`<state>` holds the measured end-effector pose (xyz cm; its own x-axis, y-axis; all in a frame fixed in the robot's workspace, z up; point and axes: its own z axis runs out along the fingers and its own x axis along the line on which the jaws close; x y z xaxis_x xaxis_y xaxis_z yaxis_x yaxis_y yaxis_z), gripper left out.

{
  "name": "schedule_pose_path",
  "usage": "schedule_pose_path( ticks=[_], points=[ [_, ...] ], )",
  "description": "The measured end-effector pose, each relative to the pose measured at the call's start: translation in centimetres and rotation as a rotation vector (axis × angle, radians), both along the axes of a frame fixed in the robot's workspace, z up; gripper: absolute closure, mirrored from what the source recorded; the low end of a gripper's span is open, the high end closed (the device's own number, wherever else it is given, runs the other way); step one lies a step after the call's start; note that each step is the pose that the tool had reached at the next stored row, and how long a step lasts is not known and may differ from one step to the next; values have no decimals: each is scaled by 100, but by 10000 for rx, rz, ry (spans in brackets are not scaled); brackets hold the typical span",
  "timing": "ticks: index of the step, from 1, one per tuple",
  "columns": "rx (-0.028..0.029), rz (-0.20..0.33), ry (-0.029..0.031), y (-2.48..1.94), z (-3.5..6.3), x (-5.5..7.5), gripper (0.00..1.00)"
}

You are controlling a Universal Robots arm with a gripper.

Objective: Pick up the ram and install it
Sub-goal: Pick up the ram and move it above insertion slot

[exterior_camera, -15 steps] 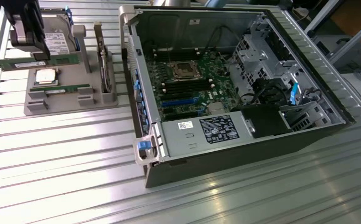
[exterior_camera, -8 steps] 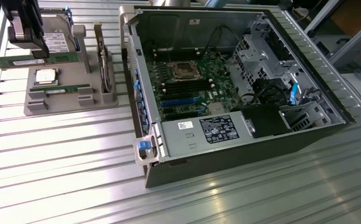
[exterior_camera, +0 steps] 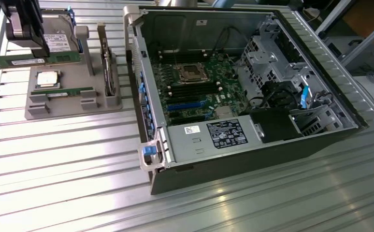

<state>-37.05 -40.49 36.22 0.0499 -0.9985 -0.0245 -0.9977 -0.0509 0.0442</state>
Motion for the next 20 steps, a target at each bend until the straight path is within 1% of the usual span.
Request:
schedule_pose_path(
  ticks=[20],
  points=[
    [0,0,1,0,128,0,88]
  ],
)
